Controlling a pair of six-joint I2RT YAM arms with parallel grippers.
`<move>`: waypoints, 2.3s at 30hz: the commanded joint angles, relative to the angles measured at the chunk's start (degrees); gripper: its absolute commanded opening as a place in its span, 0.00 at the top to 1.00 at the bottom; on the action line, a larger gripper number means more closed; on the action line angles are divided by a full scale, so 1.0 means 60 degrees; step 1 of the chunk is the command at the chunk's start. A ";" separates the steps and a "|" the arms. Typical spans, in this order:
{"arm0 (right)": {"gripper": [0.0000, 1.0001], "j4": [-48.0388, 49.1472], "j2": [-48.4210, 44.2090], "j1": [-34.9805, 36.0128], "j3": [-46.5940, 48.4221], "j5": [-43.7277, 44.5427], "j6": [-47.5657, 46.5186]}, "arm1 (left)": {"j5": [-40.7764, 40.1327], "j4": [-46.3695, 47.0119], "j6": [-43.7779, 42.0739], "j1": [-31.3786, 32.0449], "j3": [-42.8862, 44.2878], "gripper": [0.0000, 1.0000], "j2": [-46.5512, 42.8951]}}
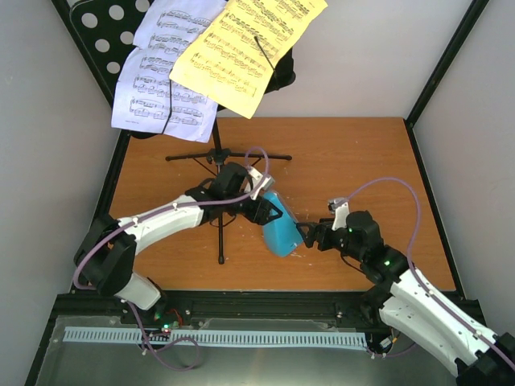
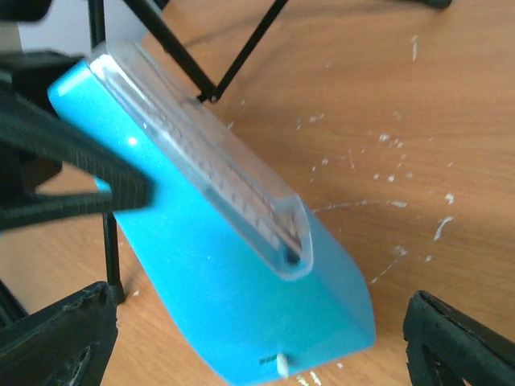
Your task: Pack up the instrument practice props
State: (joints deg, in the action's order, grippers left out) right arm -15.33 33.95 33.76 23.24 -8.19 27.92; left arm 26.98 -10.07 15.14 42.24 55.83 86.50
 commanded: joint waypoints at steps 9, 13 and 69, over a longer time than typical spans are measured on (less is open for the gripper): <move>0.04 0.0035 0.1107 0.1612 0.0265 0.0686 0.0293 | 0.1112 -0.0880 0.0517 -0.1035 0.0834 0.46 0.0420; 0.04 0.0196 0.1753 0.2738 0.0218 0.1800 0.0460 | 0.0894 -0.0540 0.0320 -0.1048 0.0628 0.45 0.0334; 0.70 0.1217 0.6565 0.5194 0.1402 0.5846 0.0927 | 0.0798 -0.0595 -0.0157 -0.1054 0.0583 0.45 0.0644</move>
State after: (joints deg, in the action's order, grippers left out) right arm -9.47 73.17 64.55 30.09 25.52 32.49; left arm 31.11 -13.02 13.30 36.25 59.24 89.47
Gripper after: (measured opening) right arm 0.299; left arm 0.656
